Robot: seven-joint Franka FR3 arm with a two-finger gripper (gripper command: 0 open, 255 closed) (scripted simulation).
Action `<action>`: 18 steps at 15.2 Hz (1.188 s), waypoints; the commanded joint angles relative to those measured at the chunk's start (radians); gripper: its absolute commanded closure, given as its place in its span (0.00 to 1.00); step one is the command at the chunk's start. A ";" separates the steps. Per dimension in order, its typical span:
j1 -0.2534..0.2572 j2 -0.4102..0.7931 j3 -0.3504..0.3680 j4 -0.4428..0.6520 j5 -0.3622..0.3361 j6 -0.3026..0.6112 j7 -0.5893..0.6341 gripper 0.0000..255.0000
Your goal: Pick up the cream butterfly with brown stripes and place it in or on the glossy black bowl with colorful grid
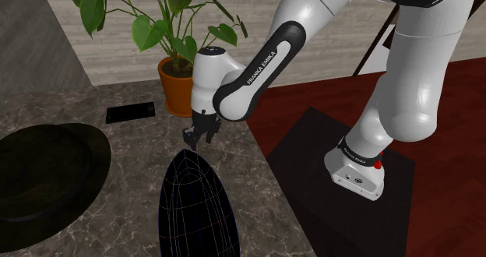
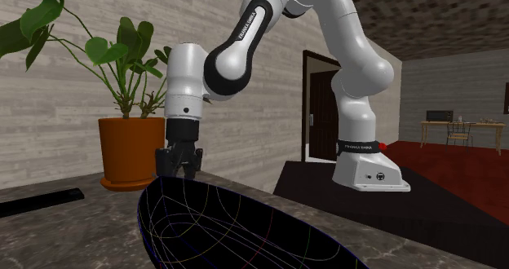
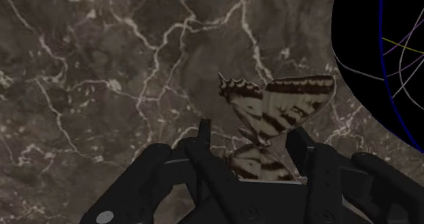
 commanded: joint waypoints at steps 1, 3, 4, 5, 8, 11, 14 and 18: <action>0.000 0.000 0.000 0.000 0.000 0.000 0.000 1.00; 0.000 0.000 0.000 0.000 0.000 0.000 0.000 1.00; 0.000 0.000 0.000 0.000 0.000 0.000 0.000 1.00; 0.000 0.001 0.000 0.000 0.000 0.001 0.000 1.00; 0.001 0.000 0.000 0.001 0.000 0.000 0.001 1.00; -0.005 -0.025 0.006 -0.002 0.008 -0.023 -0.003 1.00; -0.013 -0.062 0.015 -0.002 0.020 -0.058 -0.007 1.00; -0.021 -0.109 0.024 0.001 0.037 -0.107 -0.013 1.00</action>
